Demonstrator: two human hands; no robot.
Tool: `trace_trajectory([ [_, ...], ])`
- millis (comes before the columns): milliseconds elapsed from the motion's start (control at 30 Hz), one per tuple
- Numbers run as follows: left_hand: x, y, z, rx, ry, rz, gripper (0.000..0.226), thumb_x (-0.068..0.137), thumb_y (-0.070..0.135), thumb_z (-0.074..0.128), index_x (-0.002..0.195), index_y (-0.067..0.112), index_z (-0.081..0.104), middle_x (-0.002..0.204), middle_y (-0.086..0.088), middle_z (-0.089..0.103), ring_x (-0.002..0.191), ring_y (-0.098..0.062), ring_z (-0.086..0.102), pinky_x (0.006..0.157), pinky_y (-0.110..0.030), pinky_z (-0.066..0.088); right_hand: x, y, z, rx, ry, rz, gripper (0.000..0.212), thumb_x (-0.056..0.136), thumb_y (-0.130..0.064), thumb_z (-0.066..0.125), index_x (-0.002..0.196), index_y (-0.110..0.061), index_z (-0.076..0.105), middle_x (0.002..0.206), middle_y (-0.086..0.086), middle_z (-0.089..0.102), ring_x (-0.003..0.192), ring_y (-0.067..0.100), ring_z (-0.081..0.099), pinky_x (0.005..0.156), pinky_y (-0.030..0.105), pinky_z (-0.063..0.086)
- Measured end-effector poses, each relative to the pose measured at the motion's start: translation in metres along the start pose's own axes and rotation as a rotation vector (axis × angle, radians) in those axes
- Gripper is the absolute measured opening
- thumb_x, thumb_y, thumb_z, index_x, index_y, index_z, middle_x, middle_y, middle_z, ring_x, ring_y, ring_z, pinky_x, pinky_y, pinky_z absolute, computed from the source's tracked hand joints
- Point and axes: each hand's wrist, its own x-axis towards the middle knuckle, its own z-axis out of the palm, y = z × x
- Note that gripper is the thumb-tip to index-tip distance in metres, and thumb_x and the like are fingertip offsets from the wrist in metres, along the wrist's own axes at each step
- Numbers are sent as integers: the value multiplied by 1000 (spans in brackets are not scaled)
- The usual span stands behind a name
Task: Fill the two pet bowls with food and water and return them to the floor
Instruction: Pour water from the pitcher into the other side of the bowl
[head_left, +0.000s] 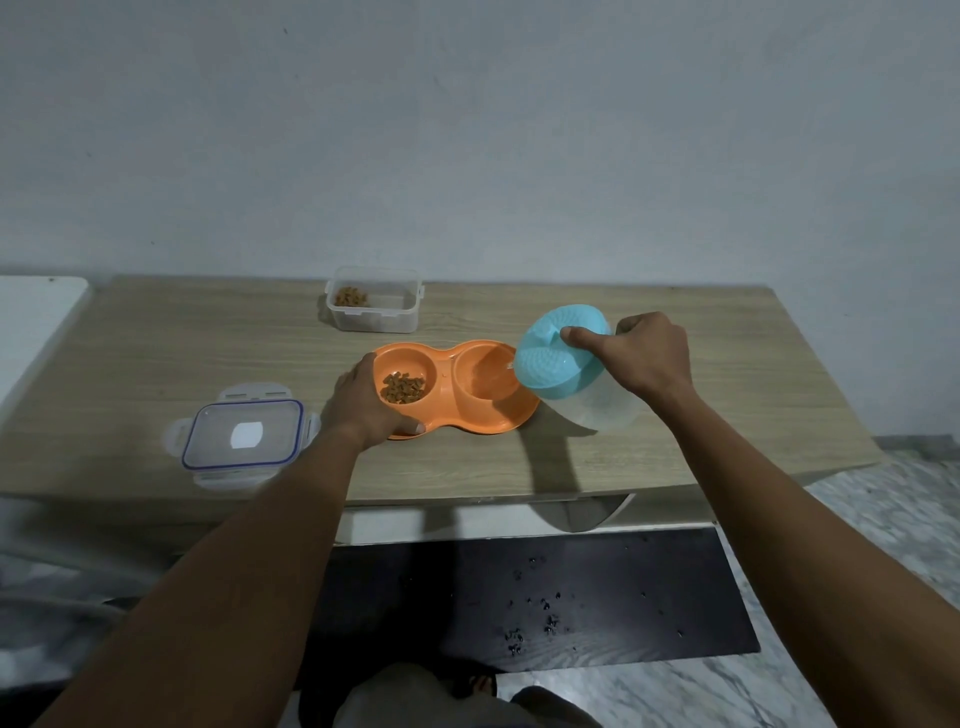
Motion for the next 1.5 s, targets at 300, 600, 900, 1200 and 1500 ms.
trace_trajectory([
  [300, 6, -6, 3, -6, 9, 10, 129, 15, 60, 86, 132, 42, 34, 127, 0, 54, 112, -25, 56, 92, -49, 52, -1, -1, -4, 14, 1, 0, 61, 71, -65, 80, 50, -15, 52, 50, -3, 48, 52, 15, 48, 52, 31, 32],
  [600, 9, -7, 5, 7, 2, -10, 137, 15, 62, 85, 138, 40, 30, 133, -2, 51, 117, -27, 54, 94, -51, 51, 2, 0, -6, 39, 11, -4, 61, 70, -65, 80, 52, -14, 53, 51, -2, 48, 51, 15, 48, 51, 30, 32],
  [900, 12, -8, 5, 41, -5, -9, 139, 12, 65, 86, 138, 37, 32, 131, 0, 53, 117, -25, 55, 93, -50, 52, 7, 10, -7, 178, 21, 43, 72, 65, -68, 79, 66, 2, 68, 61, 12, 56, 60, 21, 53, 59, 37, 37],
  [1200, 10, 17, -3, -1, 30, 36, 111, 19, 65, 87, 120, 33, 53, 118, 7, 63, 108, -20, 61, 90, -47, 53, 28, 4, 2, 530, 35, 123, 63, 66, -57, 86, 55, -18, 37, 57, -2, 32, 56, 15, 32, 56, 33, 26],
  [1500, 4, 22, -5, -27, 15, -5, 108, 20, 59, 87, 120, 40, 52, 116, 12, 63, 106, -17, 61, 90, -46, 53, 90, -40, 56, 705, 33, 106, 63, 71, -51, 86, 56, -17, 35, 57, -2, 28, 55, 13, 26, 56, 33, 24],
])
